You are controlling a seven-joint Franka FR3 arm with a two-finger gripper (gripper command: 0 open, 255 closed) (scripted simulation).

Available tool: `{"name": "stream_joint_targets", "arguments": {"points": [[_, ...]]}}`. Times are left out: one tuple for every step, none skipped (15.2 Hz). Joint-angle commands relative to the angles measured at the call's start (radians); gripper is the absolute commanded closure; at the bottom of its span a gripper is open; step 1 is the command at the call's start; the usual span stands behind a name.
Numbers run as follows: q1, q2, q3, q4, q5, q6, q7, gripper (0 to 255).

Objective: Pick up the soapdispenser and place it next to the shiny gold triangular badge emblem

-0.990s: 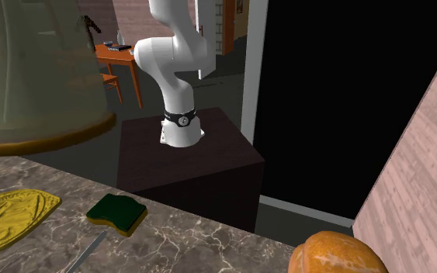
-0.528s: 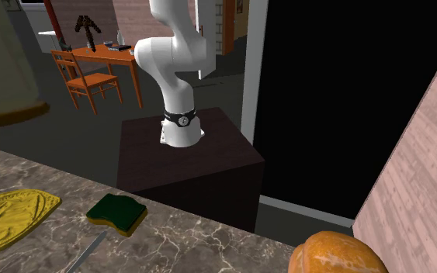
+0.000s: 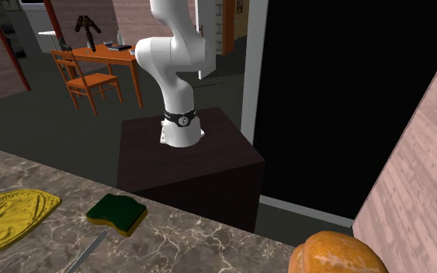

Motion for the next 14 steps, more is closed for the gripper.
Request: {"name": "stream_joint_targets", "arguments": {"points": [[-0.014,0.004,-0.015,0.007,0.004,-0.001,-0.03,255],[-0.012,-0.009,-0.013,-0.023,-0.001,0.017,-0.026,255],[-0.01,-0.021,-0.011,-0.052,-0.005,0.035,-0.022,255],[-0.009,-0.032,-0.009,-0.08,-0.009,0.052,-0.018,255],[-0.007,-0.043,-0.007,-0.107,-0.012,0.069,-0.014,255],[-0.006,-0.053,-0.005,-0.133,-0.016,0.085,-0.01,255],[-0.005,-0.063,-0.004,-0.159,-0.019,0.101,-0.007,255],[-0.005,-0.072,-0.002,-0.184,-0.022,0.117,-0.003,255],[-0.004,-0.08,-0.001,-0.208,-0.024,0.133,0.0,255],[-0.004,-0.089,0.0,-0.231,-0.027,0.148,0.003,255],[-0.003,-0.096,0.001,-0.254,-0.029,0.163,0.006,255],[-0.003,-0.104,0.002,-0.276,-0.032,0.179,0.008,255],[-0.003,-0.111,0.003,-0.298,-0.034,0.193,0.011,255],[-0.003,-0.118,0.004,-0.319,-0.036,0.208,0.014,255]]}}
